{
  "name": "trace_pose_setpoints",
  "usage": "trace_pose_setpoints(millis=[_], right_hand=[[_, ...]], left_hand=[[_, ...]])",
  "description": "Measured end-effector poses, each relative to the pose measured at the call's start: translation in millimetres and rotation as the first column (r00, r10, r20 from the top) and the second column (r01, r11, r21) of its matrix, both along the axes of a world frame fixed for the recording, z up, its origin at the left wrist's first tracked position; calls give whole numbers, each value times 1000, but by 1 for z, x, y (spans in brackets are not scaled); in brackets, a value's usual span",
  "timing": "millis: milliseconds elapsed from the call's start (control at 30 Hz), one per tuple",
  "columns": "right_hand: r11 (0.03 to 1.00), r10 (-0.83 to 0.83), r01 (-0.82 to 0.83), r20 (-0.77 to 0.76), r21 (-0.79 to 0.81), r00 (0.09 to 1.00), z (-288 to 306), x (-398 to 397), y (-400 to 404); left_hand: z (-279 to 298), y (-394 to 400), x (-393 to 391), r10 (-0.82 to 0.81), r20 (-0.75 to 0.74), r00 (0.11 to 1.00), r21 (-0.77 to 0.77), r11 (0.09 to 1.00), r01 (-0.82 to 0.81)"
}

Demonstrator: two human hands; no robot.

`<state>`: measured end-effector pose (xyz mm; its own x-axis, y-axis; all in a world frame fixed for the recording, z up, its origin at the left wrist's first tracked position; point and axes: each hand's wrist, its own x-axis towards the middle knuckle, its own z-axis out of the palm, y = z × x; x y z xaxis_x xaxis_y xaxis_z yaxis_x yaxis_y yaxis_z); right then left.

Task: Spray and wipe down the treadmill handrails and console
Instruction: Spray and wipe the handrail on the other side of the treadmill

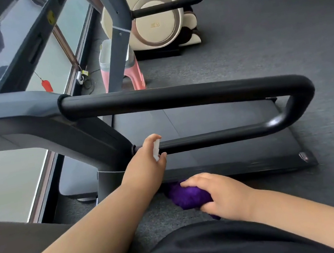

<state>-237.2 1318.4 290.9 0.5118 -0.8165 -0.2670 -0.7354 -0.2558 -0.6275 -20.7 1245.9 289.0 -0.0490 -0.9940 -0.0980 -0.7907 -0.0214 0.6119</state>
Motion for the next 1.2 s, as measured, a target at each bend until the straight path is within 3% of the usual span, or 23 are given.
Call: trace_pose_setpoints(millis=[267,600,1067,1200], right_hand=[[997,-65,64,17,42,998,-4,-37,9],[993,-73,73,-4,89,997,-3,-101,9],[992,-11,17,-46,129,999,-2,-176,2],[992,-26,28,-20,120,999,3,-187,0]], left_hand=[[12,5,-30,0,21,1000,28,1000,-1],[24,4,-127,-131,25,991,11,991,130],[51,0,-232,-199,-128,972,23,979,203],[51,4,-232,-133,-152,979,44,989,141]])
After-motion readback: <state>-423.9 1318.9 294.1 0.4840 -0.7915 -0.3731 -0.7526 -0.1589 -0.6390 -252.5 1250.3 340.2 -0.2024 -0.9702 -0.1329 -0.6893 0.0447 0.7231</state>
